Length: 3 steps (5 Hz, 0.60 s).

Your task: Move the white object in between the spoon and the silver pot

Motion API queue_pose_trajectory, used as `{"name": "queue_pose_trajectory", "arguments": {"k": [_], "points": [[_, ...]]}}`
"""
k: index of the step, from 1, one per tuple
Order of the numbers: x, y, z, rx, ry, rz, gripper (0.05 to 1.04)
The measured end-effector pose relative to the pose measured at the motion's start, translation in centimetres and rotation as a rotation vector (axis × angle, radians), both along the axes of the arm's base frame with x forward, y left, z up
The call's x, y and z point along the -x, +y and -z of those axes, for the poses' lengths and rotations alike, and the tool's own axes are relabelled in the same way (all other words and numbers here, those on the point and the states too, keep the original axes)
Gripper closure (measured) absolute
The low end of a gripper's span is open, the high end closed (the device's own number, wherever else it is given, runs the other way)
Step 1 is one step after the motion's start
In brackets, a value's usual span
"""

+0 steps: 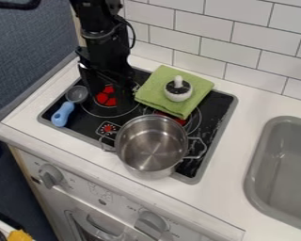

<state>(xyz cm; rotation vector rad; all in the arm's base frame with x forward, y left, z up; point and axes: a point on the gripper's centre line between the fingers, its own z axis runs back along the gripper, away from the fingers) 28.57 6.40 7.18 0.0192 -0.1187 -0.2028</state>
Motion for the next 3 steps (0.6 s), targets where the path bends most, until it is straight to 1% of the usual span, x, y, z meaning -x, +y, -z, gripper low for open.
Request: {"name": "queue_pose_trajectory", "arguments": {"k": [1, 2, 3], "points": [[0.1, -0.1, 0.7, 0.009, 0.023, 0.005, 0.083], [-2.3, -1.4, 0.6, 0.046, -0.02, 0.072, 0.083], [-6.4, -2.8, -0.3, 0.047, -0.058, 0.128, 0.083]]}}
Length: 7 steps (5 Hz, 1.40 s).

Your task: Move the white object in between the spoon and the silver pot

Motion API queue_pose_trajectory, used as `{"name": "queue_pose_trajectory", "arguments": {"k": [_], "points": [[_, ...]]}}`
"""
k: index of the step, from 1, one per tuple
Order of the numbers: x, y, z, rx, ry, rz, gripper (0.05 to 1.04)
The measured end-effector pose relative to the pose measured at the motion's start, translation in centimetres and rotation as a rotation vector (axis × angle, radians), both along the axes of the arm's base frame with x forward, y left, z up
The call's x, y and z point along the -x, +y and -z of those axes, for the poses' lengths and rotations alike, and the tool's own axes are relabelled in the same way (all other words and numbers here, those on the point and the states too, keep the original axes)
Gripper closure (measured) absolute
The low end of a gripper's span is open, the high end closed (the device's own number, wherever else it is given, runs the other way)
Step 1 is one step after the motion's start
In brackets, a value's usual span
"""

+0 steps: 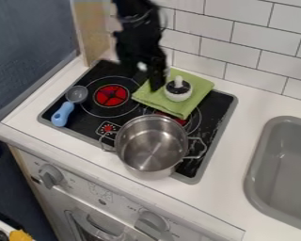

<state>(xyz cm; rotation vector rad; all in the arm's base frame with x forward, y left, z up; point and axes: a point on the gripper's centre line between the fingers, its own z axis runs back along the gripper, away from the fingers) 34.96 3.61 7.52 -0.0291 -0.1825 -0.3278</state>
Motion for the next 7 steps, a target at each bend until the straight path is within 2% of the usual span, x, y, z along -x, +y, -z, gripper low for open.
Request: {"name": "queue_pose_trajectory", "arguments": {"k": [1, 2, 5, 6, 7], "points": [[-3.9, -1.5, 0.4, -0.032, 0.013, 0.043, 0.083], [-5.7, -2.5, 0.8, -0.038, 0.026, 0.052, 0.083], [-3.8, -1.9, 2.6, -0.07, 0.103, 0.04, 0.083], [-3.8, -1.9, 2.6, -0.07, 0.103, 0.049, 0.115], [-3.8, -2.1, 2.6, -0.06, 0.102, 0.053, 0.387]]}}
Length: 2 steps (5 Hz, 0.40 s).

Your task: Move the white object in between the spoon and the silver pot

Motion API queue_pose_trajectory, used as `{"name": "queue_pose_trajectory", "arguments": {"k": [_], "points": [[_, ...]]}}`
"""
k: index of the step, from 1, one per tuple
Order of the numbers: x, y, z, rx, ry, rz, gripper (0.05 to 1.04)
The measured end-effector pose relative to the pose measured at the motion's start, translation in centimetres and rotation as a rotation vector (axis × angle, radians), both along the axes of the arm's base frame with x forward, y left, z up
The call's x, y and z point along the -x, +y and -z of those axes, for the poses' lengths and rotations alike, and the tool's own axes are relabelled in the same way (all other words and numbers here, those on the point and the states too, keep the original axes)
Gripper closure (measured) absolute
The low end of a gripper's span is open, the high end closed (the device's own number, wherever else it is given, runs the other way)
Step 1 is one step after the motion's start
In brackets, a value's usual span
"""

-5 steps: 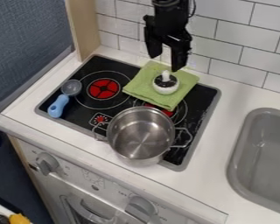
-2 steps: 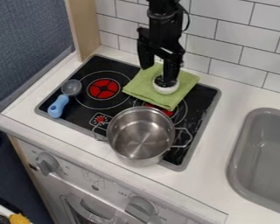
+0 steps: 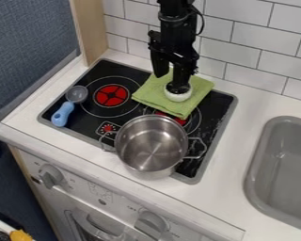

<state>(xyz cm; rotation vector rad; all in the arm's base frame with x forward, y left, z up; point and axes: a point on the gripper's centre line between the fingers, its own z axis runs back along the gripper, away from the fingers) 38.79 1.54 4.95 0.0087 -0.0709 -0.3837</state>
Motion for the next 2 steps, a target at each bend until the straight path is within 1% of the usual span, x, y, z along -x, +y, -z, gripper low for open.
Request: {"name": "queue_pose_trajectory", "arguments": {"k": [1, 2], "points": [[-0.08, -0.02, -0.07, 0.002, -0.003, -0.005, 0.697], [-0.08, -0.02, -0.07, 0.002, -0.003, -0.007, 0.878]]}}
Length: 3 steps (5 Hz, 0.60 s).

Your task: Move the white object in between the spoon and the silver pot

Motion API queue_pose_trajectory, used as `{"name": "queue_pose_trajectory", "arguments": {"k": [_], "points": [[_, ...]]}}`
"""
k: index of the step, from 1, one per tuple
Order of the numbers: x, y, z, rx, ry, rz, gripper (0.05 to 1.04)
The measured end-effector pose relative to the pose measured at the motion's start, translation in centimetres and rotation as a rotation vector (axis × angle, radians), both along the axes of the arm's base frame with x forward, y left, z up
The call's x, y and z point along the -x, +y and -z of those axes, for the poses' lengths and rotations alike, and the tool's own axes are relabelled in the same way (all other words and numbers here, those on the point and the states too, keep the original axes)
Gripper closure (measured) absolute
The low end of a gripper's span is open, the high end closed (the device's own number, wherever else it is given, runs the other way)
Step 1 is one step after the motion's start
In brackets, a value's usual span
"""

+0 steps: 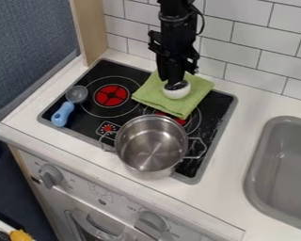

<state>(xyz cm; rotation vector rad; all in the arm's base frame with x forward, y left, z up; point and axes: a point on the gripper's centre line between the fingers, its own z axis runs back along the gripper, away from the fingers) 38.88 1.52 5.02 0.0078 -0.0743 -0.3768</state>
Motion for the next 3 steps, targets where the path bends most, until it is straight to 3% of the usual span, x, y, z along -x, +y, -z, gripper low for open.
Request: {"name": "queue_pose_trajectory", "arguments": {"k": [2, 3], "points": [[0.2, -0.4, -0.3, 0.026, 0.001, 0.012, 0.89], [1.7, 1.2, -6.0, 0.042, -0.122, -0.022, 0.89]]}}
